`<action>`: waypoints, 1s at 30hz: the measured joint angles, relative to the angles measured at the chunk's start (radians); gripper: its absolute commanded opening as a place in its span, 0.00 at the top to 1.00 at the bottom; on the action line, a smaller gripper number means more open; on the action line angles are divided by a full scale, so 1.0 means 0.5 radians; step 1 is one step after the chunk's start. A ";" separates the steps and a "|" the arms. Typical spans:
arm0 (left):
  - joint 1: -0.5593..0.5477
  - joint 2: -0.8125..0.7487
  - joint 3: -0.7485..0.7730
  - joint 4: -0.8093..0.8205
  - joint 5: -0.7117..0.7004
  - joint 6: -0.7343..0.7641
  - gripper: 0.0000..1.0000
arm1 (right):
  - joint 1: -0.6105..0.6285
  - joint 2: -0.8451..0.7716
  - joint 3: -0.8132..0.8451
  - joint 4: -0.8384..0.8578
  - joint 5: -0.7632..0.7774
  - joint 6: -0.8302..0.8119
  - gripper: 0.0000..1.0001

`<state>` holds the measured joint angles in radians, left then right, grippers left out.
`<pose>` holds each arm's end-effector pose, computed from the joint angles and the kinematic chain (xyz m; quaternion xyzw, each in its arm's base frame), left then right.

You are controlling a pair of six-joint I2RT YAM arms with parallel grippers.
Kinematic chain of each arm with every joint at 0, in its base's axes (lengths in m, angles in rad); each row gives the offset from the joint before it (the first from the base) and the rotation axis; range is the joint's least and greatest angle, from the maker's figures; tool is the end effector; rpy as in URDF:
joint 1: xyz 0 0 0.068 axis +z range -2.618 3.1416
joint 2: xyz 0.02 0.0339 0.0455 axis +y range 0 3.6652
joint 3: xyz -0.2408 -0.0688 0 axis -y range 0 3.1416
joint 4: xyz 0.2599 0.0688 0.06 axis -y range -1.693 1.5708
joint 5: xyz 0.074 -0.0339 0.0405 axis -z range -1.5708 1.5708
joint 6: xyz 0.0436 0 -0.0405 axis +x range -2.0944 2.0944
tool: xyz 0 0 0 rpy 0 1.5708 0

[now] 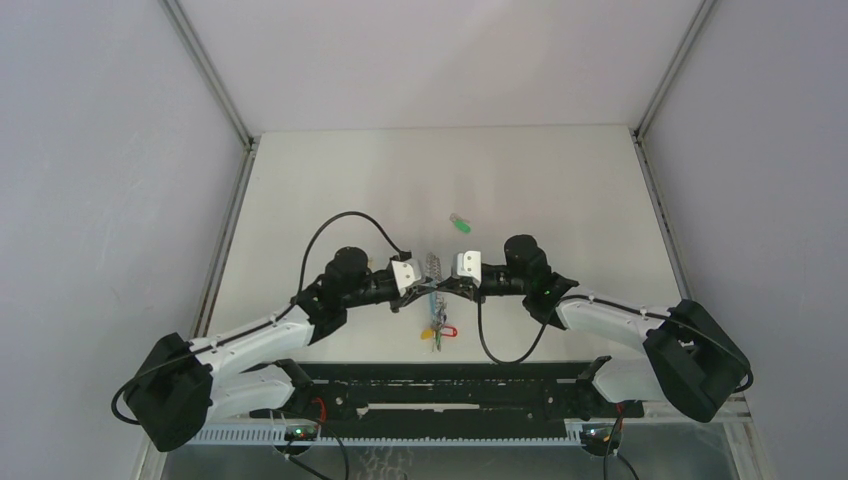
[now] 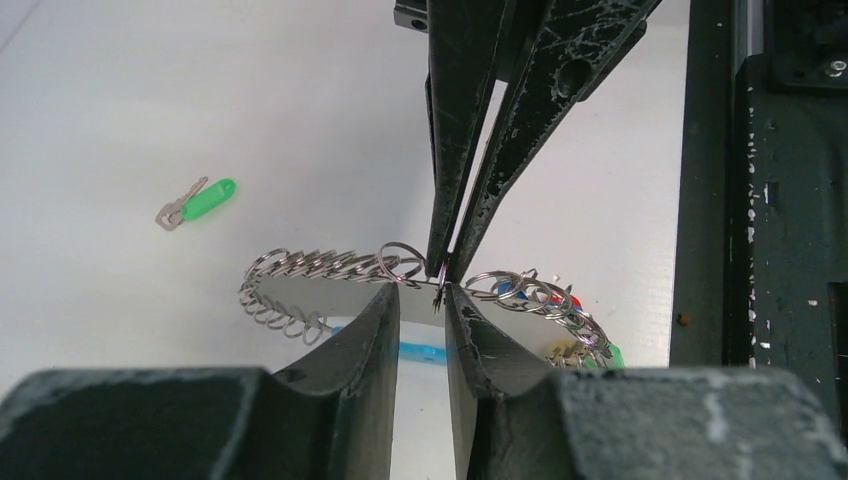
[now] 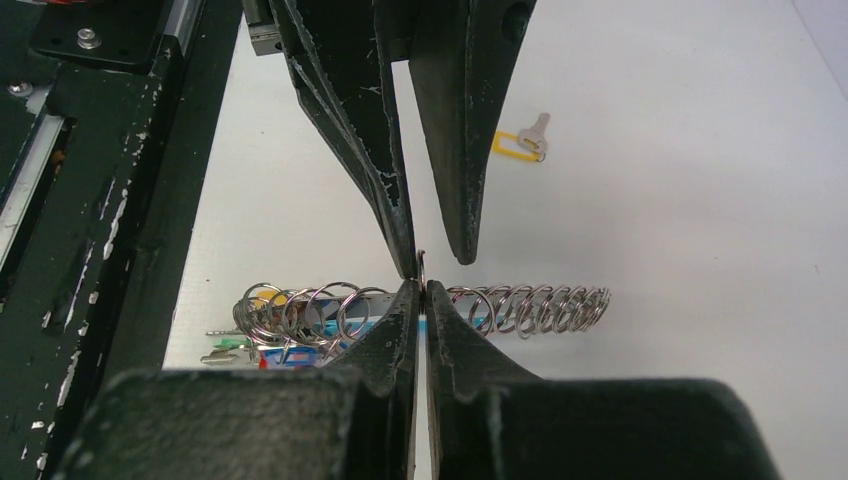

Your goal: Put the keys on the keyring

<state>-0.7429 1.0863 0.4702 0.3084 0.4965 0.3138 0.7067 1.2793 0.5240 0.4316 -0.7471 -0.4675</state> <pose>0.1787 -0.1923 0.1913 0.5197 0.6026 -0.3156 0.5170 0.1949 0.2054 0.1760 -0.5961 0.5112 0.3590 0.5044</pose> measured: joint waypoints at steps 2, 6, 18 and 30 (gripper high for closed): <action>0.000 0.000 0.000 0.008 0.010 0.000 0.73 | -0.001 0.000 0.000 0.002 -0.005 0.006 1.00; 0.000 0.011 0.000 0.016 0.018 0.001 0.75 | -0.001 -0.001 0.000 0.008 -0.006 0.015 1.00; 0.000 0.070 0.000 0.015 0.027 0.002 0.81 | -0.001 -0.001 0.000 0.013 -0.029 0.030 1.00; 0.000 0.079 0.000 0.009 0.055 -0.001 1.00 | -0.003 0.000 0.000 0.018 -0.037 0.037 1.00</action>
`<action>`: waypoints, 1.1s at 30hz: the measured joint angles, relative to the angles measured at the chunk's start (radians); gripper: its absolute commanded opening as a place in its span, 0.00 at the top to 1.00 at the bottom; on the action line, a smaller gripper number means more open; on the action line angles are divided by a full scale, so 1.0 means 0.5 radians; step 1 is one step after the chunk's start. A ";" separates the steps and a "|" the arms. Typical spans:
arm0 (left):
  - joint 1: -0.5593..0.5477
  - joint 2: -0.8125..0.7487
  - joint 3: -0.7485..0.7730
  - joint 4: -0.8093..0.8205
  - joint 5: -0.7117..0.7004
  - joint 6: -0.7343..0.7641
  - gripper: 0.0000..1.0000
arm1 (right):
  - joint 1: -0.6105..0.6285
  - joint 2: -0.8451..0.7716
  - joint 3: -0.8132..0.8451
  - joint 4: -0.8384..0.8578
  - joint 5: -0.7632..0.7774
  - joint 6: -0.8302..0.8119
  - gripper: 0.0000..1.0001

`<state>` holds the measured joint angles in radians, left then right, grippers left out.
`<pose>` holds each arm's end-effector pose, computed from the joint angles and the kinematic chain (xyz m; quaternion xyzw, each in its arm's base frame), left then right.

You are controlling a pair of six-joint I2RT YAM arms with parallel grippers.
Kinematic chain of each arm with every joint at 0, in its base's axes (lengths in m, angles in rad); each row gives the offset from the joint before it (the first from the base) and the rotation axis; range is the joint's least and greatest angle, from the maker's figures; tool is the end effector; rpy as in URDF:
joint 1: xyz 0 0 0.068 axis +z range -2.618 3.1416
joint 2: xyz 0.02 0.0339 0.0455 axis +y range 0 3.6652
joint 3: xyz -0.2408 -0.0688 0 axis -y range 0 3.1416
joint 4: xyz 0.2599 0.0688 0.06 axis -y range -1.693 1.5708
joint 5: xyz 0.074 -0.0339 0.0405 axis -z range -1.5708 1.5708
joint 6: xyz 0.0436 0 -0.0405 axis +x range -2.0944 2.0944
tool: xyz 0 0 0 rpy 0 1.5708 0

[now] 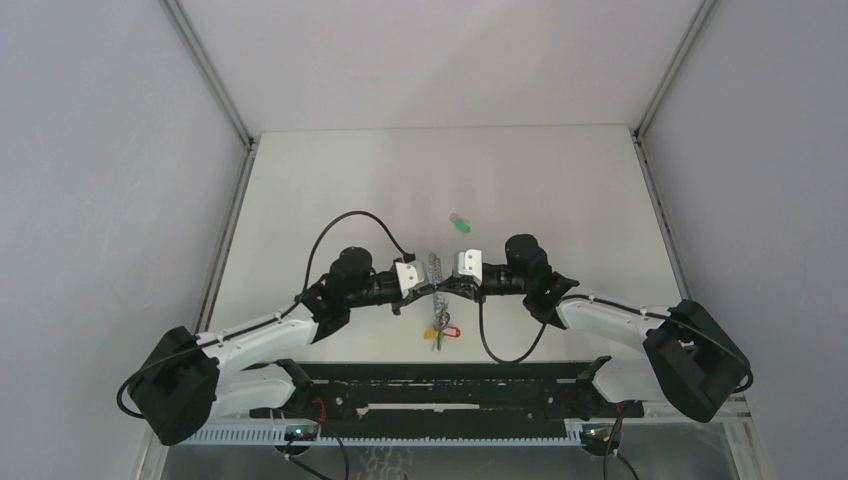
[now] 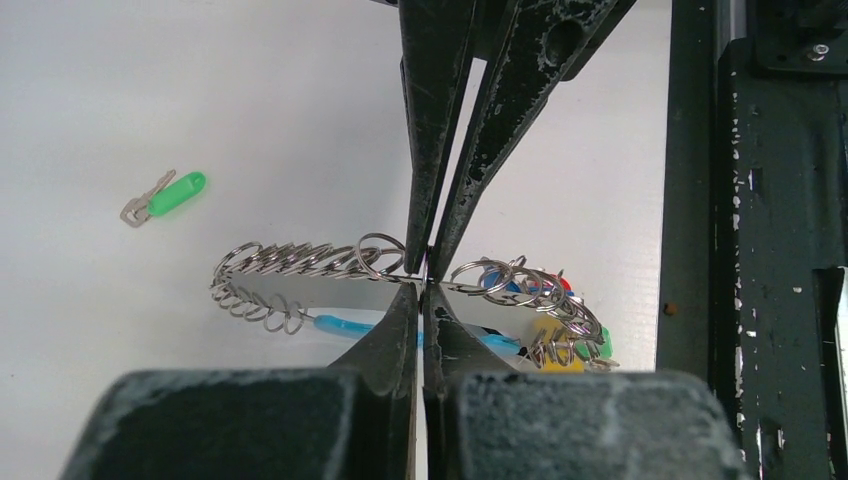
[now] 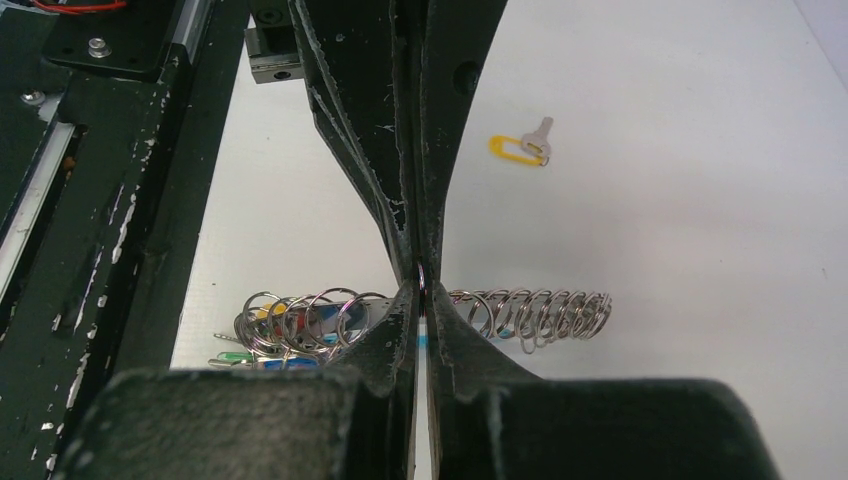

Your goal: Put the keys on the keyring

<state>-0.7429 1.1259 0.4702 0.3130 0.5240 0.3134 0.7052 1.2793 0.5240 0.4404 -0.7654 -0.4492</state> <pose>0.1798 -0.1948 0.1824 0.5267 0.6067 -0.3254 0.4986 0.1947 0.2054 0.1770 -0.5935 0.5094 0.3693 0.5020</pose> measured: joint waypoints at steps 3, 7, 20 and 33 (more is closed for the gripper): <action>0.000 -0.001 0.000 -0.001 -0.002 -0.010 1.00 | 0.000 -0.002 0.000 0.000 0.003 0.000 0.98; -0.002 -0.009 0.002 -0.011 -0.011 -0.030 1.00 | -0.005 -0.054 -0.030 0.013 0.020 0.006 0.81; -0.002 -0.015 0.086 -0.246 -0.207 -0.102 1.00 | -0.099 -0.375 -0.063 0.027 0.387 0.219 0.44; -0.015 -0.015 0.148 -0.348 -0.409 -0.179 1.00 | -0.436 -0.105 0.168 -0.069 0.832 0.827 0.03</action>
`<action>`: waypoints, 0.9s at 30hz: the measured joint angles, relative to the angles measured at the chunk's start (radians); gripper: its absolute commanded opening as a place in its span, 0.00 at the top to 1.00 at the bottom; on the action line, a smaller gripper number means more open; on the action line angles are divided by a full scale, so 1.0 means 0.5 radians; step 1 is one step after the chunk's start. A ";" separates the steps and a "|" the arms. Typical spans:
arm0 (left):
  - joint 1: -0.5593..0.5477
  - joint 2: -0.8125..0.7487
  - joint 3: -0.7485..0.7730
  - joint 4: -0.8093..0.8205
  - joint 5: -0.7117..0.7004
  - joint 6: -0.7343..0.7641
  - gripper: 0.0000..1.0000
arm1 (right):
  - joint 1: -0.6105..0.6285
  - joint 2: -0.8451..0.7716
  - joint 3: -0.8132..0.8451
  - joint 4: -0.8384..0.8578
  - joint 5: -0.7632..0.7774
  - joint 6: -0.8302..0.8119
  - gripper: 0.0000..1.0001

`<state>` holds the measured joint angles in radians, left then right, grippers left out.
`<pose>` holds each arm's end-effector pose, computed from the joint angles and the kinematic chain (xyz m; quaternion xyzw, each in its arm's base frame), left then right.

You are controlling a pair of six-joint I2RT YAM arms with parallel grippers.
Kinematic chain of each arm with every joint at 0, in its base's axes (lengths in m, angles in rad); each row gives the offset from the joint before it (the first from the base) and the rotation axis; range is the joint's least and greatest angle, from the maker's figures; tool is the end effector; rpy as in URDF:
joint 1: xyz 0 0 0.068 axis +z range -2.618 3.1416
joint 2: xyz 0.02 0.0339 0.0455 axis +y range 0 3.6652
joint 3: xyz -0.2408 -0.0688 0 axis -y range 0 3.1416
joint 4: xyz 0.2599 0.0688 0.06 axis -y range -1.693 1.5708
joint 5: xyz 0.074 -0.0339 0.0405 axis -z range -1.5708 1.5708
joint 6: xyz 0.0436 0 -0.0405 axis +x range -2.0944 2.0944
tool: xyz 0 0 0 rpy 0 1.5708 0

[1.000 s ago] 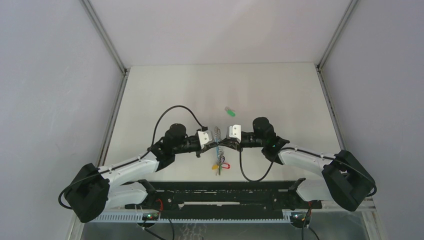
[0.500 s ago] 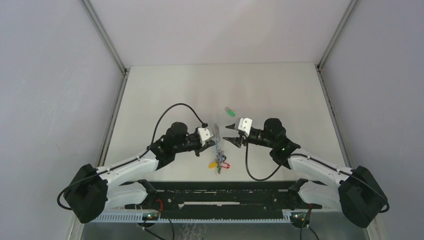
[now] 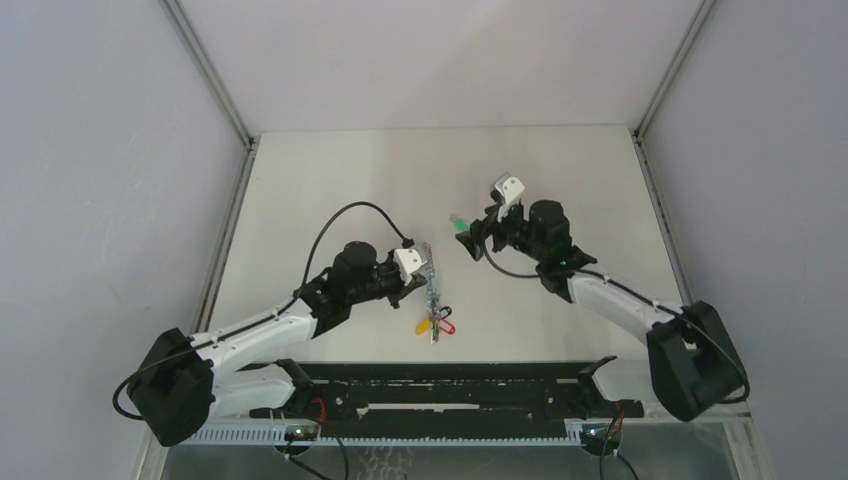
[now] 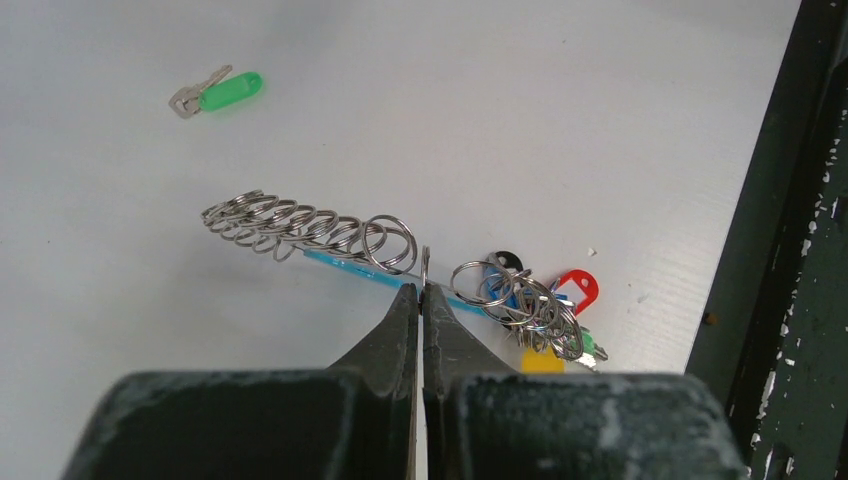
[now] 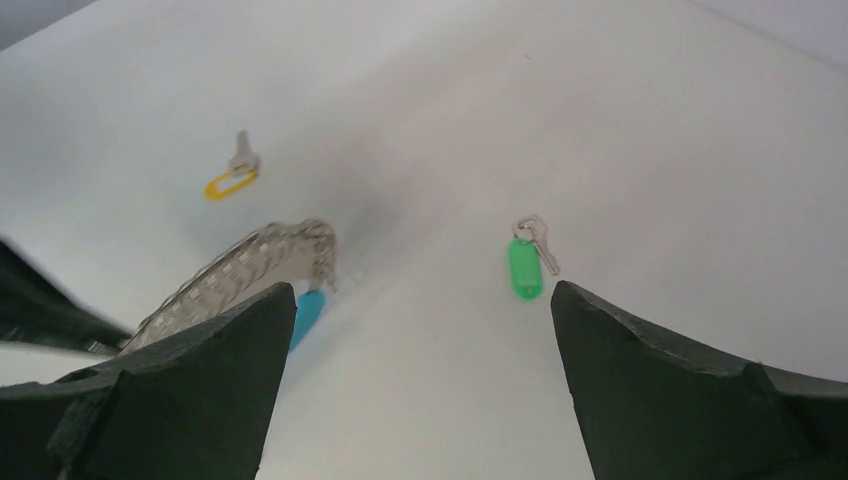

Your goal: Put the keys on the keyring

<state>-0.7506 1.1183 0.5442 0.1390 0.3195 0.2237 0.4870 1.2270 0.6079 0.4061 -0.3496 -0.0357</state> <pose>0.1882 -0.1943 0.1907 0.4652 0.6955 -0.2678 0.4777 0.2561 0.1525 0.2139 -0.3035 0.7122 0.2703 0.5724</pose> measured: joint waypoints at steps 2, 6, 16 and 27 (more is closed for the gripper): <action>0.000 0.000 0.000 0.000 -0.010 -0.011 1.00 | -0.033 0.160 0.163 -0.103 0.049 0.073 0.04; 0.000 0.001 0.000 0.002 -0.036 -0.024 1.00 | -0.066 0.576 0.450 -0.273 0.086 0.157 0.06; 0.000 0.014 0.000 0.017 -0.124 -0.029 1.00 | -0.053 1.274 1.084 -0.694 0.291 0.178 0.27; 0.000 0.030 0.000 0.031 -0.160 -0.029 1.00 | 0.038 1.770 1.637 -1.112 0.655 0.169 0.62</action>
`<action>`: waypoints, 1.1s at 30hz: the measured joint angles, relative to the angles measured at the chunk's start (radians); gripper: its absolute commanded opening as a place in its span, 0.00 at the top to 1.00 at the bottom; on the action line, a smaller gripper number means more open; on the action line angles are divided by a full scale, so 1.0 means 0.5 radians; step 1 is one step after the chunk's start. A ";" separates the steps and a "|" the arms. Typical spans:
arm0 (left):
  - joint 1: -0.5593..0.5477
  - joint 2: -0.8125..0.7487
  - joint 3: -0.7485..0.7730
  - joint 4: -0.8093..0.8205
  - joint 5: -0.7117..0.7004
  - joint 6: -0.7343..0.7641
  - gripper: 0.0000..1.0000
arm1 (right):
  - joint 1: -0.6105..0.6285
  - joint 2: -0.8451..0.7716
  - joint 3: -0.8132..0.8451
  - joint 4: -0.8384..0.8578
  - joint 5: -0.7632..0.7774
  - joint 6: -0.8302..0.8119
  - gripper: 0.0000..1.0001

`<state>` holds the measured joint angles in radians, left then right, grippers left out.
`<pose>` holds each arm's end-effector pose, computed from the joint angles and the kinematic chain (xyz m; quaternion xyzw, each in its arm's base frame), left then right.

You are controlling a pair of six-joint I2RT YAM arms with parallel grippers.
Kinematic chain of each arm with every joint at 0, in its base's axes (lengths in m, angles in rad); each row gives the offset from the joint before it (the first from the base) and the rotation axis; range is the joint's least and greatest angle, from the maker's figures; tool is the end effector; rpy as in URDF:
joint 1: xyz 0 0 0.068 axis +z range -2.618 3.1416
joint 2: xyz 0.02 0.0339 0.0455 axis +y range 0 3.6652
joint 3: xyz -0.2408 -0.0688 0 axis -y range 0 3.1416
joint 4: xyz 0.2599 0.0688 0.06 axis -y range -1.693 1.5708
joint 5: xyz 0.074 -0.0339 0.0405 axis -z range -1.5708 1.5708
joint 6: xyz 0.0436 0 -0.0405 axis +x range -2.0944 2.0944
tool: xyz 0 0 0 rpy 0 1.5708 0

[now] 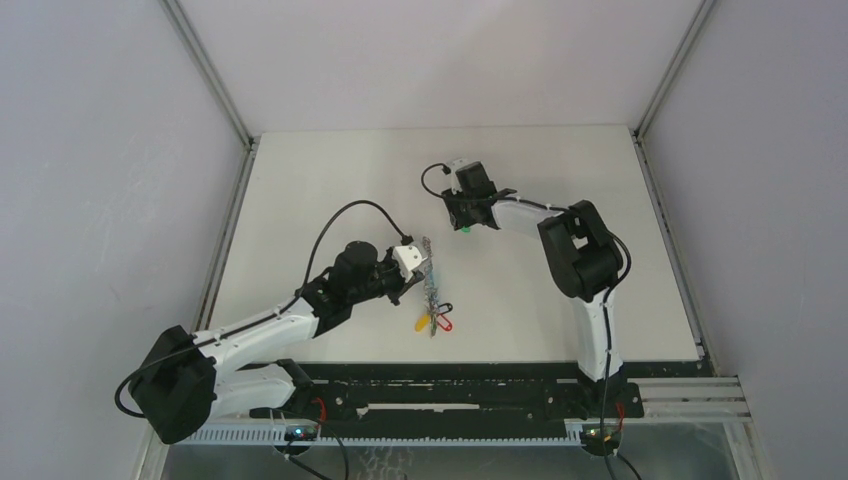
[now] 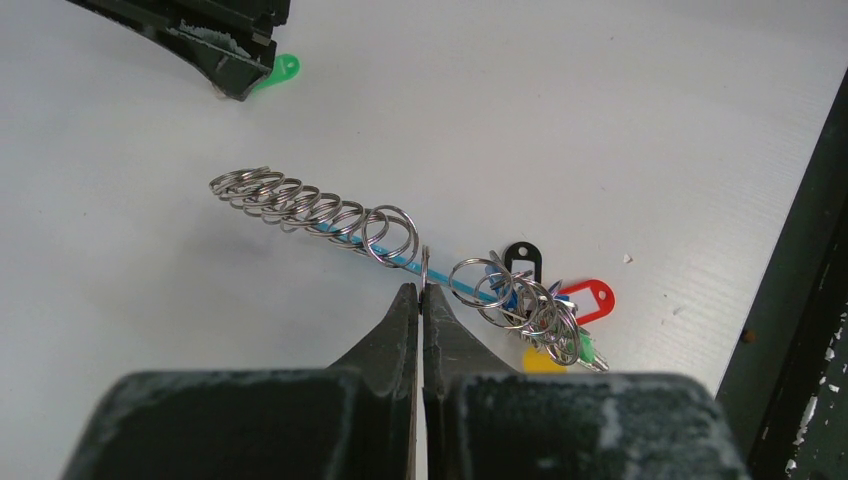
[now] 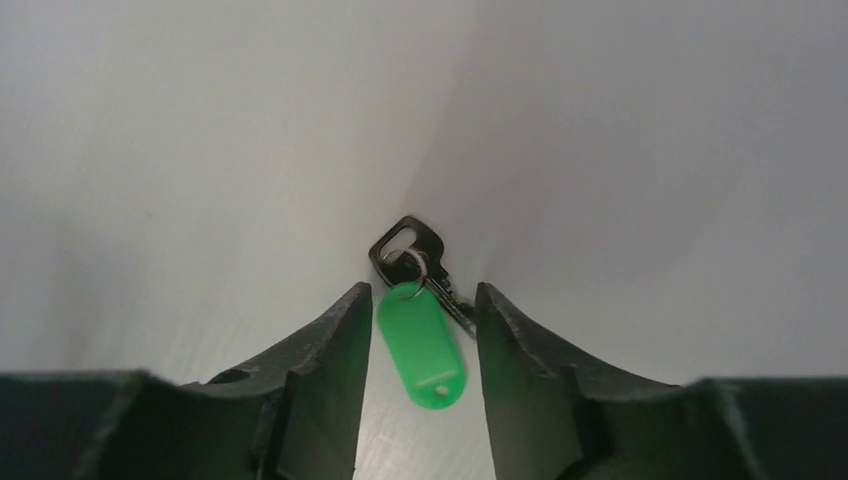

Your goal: Put the keys on the keyring

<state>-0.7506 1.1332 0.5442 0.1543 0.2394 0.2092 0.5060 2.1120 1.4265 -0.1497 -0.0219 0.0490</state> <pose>0.1925 -0.1937 0.1881 0.4434 0.7127 -0.2398 0.4878 0.4038 0.2248 0.1146 -0.2152 0.9079 0.1083 0.3430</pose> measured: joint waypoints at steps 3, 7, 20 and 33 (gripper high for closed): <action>0.000 0.001 0.000 0.001 -0.001 0.000 1.00 | 0.039 0.010 0.028 -0.065 0.043 -0.008 0.73; 0.000 0.001 0.000 0.002 -0.001 0.000 1.00 | 0.075 0.009 0.036 -0.120 0.096 -0.003 0.81; 0.000 0.011 0.000 0.018 0.000 0.000 1.00 | 0.225 -0.462 -0.523 -0.366 0.204 0.195 0.87; 0.000 0.023 0.000 0.038 0.000 0.000 1.00 | 0.488 -1.109 -0.974 -0.882 0.228 0.518 0.63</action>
<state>-0.7506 1.1446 0.5442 0.1734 0.2394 0.2092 0.7502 1.5574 0.9398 -0.5907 0.0921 0.3080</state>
